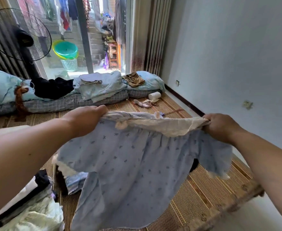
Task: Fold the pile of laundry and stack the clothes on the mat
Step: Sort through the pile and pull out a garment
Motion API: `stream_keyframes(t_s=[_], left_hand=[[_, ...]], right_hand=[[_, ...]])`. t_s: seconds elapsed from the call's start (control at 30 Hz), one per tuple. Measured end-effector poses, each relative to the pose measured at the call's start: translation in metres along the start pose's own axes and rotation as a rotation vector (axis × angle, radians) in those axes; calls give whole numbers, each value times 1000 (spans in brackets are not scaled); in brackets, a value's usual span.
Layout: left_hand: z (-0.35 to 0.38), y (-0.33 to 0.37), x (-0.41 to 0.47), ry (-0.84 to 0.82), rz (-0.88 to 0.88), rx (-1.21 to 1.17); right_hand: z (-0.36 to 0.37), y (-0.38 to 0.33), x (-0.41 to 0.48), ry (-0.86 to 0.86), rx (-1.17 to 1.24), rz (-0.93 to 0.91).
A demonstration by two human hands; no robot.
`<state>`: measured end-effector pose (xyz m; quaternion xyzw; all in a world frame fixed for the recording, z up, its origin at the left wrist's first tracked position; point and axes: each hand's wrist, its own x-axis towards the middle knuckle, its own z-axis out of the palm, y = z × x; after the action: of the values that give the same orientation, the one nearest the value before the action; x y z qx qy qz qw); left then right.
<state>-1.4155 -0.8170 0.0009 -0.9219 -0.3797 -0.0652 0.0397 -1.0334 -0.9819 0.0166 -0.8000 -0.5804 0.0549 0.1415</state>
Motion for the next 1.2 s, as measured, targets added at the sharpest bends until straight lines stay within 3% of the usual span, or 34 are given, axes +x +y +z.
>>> stream_keyframes(t_s=[0.1,0.23,0.33,0.6,0.67,0.8,1.07,1.2], left_hand=[[8,1,-1,52,-43,-86],[6,0,1,303,-31,-151],[2,0,1,347,-157,-231],[9,17,9,43,-475,-639],[13,36,8,13,-465,-717],[21,104,11,-149,-270,-934],[63,176,22,-257,-358,-996],[70,181,25,-321,-434,-837]], right_hand=[[-6,-5,-2,-18,140,29],[-19,-11,-7,51,371,53],[-28,-8,-8,88,492,59],[-46,-27,-13,-90,953,33],[-48,-44,-11,-86,971,-4],[-49,-85,-7,-123,951,-94],[-58,-104,-3,-42,1082,-110],[-63,-87,-2,9,1157,-70]])
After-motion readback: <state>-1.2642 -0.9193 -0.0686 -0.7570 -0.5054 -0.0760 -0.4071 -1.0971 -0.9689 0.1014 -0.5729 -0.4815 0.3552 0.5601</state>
